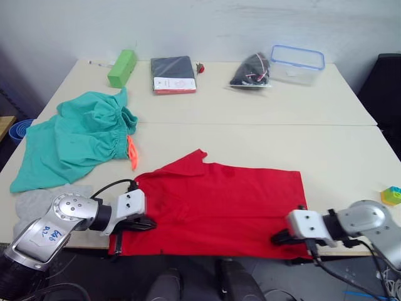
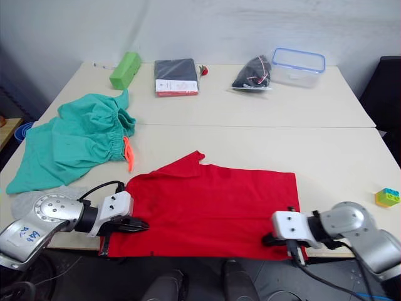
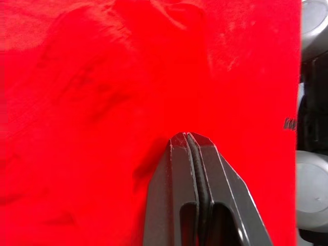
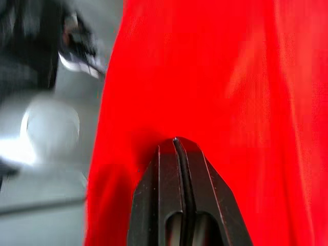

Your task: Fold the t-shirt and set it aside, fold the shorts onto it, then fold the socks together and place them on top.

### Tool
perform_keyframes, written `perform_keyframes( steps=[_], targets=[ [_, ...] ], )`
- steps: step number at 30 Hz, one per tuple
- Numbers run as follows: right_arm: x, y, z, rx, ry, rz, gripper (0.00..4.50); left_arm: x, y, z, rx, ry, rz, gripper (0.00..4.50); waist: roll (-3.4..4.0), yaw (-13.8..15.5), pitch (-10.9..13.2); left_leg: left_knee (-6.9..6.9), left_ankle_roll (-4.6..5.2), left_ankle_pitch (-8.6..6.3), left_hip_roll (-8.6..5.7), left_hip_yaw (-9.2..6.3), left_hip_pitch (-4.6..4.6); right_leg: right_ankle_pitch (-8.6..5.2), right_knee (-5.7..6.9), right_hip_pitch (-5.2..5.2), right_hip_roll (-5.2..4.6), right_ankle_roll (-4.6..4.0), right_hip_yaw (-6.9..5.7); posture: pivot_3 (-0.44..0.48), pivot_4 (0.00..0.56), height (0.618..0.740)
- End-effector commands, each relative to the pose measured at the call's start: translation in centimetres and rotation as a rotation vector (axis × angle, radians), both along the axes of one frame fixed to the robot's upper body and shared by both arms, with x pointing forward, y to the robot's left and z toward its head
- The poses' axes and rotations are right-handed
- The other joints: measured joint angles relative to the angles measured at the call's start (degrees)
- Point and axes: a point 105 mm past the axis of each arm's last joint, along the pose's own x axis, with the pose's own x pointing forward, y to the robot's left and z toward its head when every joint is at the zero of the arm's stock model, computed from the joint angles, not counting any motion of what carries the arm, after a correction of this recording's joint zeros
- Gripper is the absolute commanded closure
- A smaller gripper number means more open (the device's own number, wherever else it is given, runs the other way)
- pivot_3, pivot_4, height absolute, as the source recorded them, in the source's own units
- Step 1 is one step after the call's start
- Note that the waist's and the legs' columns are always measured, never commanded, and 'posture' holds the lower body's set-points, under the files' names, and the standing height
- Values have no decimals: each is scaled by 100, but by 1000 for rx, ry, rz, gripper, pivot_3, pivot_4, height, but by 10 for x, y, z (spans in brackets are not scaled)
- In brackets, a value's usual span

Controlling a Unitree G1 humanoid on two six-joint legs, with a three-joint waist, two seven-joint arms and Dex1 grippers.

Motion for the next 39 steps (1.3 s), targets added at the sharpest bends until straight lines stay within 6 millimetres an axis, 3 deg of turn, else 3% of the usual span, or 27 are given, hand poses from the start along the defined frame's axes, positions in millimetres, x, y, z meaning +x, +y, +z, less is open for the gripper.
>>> perform_keyframes(
  steps=[1,5,9,10,13,16,19,22,24,29,31,35,39],
  targets=[
    [-2,-39,-1,-94,18,-88,4500,5,21,-13,57,13,107,4452,-14,-1,-11,0,2,1,1,5,2,-1,2,1,0,3,2,0,150,740],
    [4,-38,21,12,-8,-140,4500,8,20,-9,23,-2,124,4452,-14,1,-11,4,3,2,1,10,7,7,19,-4,0,-2,8,0,150,740],
    [5,9,50,229,17,-86,4500,11,10,-4,-17,-15,112,4452,1,-22,-7,4,3,2,2,10,4,23,47,-19,2,25,9,0,150,740],
    [0,18,49,235,34,-56,4500,12,9,-3,-21,-22,107,4452,7,-17,-4,4,2,2,4,8,3,50,54,-23,5,78,8,0,150,740],
    [-5,31,32,187,36,2,4500,15,5,0,-33,-37,106,4452,6,14,-2,0,0,0,13,-1,-1,42,49,-27,11,76,-6,0,150,740],
    [1,31,11,117,3,-9,4500,16,4,1,-37,-35,105,4452,11,28,0,16,-3,0,14,-11,-26,44,38,-56,-6,78,-31,0,150,740],
    [6,17,-10,39,-1,-56,4500,12,7,-1,-17,-20,97,4452,11,15,0,15,-5,-6,10,4,-32,52,27,-59,-19,90,-26,0,150,740],
    [5,-2,-13,-16,-6,-82,4500,8,13,-3,-1,-8,103,4452,-3,2,-8,12,-5,-13,11,3,-24,53,25,-50,-20,91,-26,0,150,740],
    [5,-14,-6,-18,-14,-106,4500,6,19,-4,8,-5,121,4452,-4,4,-9,11,-3,-15,12,3,-20,52,20,-41,-19,90,-25,0,150,740],
    [25,14,56,311,-34,-198,4500,6,23,8,-29,-17,158,4452,7,-23,-1,7,0,-17,18,4,-26,50,18,-35,-15,85,-20,0,150,740],
    [39,18,75,382,-61,-233,4500,7,21,21,-63,-19,146,4079,8,-82,19,3,0,-17,29,11,-26,47,24,-33,1,77,-13,0,150,740],
    [80,17,102,435,-100,-352,4500,14,7,69,-196,-22,69,3041,10,-120,59,21,-1,-10,48,5,-26,56,36,-60,13,58,-40,0,150,740],
    [108,13,102,401,-86,-428,3616,53,-3,93,-204,-118,82,1804,19,-14,56,40,-18,-2,40,3,-103,70,58,-135,-1,64,-60,0,150,740]
  ],
)
